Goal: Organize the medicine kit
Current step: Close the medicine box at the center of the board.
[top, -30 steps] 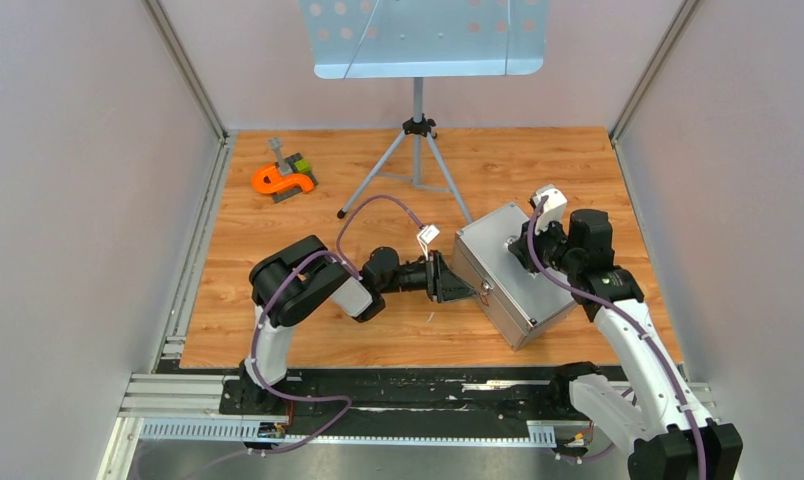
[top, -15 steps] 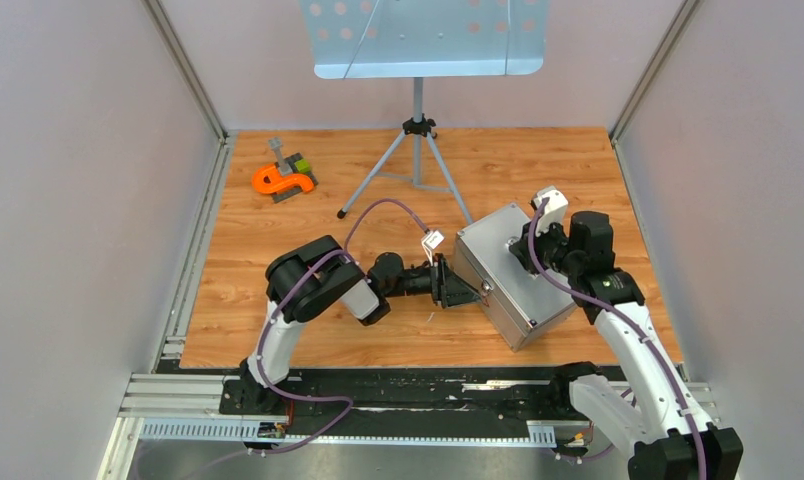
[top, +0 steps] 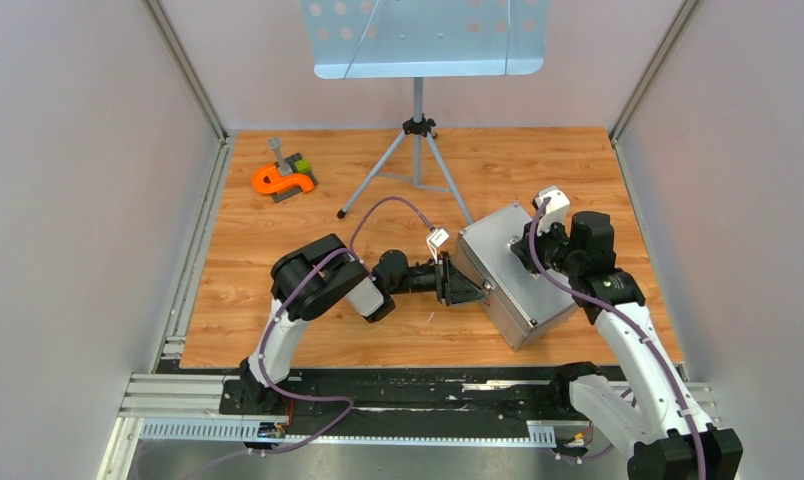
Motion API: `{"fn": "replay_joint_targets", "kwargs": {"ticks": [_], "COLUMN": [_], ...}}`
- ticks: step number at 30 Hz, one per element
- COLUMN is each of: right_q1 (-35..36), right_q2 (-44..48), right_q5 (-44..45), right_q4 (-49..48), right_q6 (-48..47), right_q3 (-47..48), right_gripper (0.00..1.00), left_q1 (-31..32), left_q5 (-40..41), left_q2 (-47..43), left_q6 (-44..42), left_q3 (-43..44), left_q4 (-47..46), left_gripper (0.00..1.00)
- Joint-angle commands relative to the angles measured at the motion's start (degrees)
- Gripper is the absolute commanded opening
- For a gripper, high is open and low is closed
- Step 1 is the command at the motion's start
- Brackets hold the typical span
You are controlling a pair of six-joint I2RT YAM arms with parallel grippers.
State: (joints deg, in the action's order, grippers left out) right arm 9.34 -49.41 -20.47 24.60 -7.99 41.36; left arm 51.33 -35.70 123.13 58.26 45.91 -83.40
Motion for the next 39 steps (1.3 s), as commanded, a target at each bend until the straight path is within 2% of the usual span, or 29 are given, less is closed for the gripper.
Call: {"fn": "replay_joint_targets", "kwargs": {"ticks": [1, 14, 20, 21, 27, 29, 33, 39], "right_q1": [0.2, 0.1, 0.2, 0.2, 0.2, 0.1, 0.3, 2.1], "right_q2": [-0.1, -0.2, -0.1, 0.3, 3.8, 5.2, 7.5, 11.5], "right_q5": [0.9, 1.4, 1.5, 1.6, 3.1, 3.7, 3.9, 4.5], "right_q4": [3.2, 3.4, 4.4, 4.8, 6.7, 7.7, 10.2, 13.1], "right_q6": [1.1, 1.3, 1.4, 1.4, 2.0, 2.2, 2.0, 1.6], "right_q3": [-0.9, -0.8, 0.1, 0.5, 2.4, 3.5, 6.3, 8.7], "right_gripper": [0.0, 0.0, 0.0, 0.02, 0.41, 0.51, 0.55, 0.54], "left_q1": [0.6, 0.6, 0.6, 0.6, 0.5, 0.6, 0.6, 0.6], "left_q5": [0.2, -0.7, -0.9, -0.9, -1.4, -1.6, -1.9, -2.4], "left_q2": [-1.6, -5.3, -5.4, -5.3, -5.2, -5.3, -5.8, -5.9], "left_q6": [-0.3, 1.0, 1.9, 2.1, 3.2, 3.6, 4.2, 5.5], "left_q3": [1.0, -1.2, -0.9, -0.9, -0.4, -0.3, -0.1, 0.5], "left_q4": [-3.6, -3.5, -3.5, -3.6, -3.6, -3.6, -3.5, -3.5], "left_gripper": [0.58, 0.5, 0.41, 0.39, 0.3, 0.27, 0.27, 0.27]}}
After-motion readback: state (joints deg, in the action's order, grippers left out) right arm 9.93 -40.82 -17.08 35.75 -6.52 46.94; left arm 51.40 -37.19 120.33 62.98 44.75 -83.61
